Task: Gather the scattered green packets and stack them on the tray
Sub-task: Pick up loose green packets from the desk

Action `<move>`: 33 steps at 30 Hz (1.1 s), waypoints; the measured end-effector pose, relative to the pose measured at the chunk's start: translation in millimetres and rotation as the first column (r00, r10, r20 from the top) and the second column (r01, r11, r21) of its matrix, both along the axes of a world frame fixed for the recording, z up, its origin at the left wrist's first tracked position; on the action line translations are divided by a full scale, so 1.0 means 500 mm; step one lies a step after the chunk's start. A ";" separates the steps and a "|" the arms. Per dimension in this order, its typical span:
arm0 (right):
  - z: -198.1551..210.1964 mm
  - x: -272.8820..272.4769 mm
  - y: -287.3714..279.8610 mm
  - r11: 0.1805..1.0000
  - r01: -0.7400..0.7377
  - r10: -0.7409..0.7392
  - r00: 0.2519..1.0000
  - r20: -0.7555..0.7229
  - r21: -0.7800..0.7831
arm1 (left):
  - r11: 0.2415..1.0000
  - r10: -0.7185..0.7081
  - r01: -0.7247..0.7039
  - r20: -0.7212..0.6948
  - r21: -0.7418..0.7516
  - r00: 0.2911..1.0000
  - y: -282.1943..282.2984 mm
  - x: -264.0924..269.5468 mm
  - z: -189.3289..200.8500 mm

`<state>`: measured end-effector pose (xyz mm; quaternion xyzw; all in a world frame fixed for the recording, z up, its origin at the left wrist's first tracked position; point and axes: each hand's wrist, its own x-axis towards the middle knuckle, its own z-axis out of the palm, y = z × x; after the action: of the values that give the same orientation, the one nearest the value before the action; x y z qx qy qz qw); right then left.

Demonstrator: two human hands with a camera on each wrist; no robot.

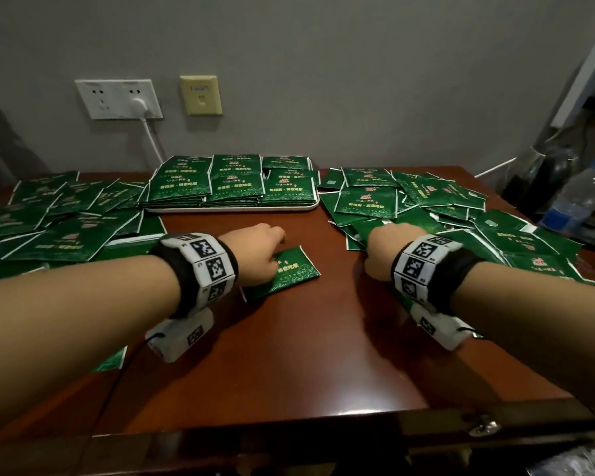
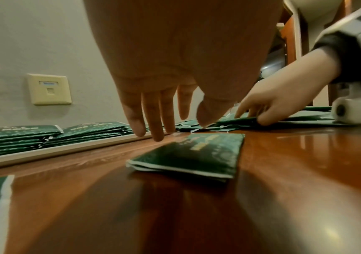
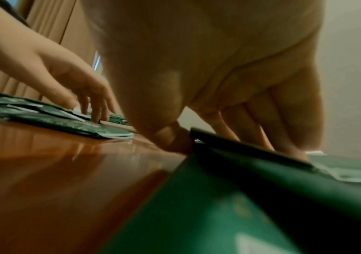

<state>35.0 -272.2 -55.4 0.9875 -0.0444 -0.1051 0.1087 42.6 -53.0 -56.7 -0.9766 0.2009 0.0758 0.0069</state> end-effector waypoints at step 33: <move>0.011 -0.135 0.190 0.629 -0.767 0.776 0.611 -0.155 0.128 | 0.991 0.061 -0.054 -0.051 0.121 0.997 0.168 -0.124 -0.028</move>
<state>-32.5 -177.3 -50.0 0.8974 0.3980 -0.1455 0.1232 -19.6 31.1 -70.7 -0.9774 0.1680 0.1144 0.0579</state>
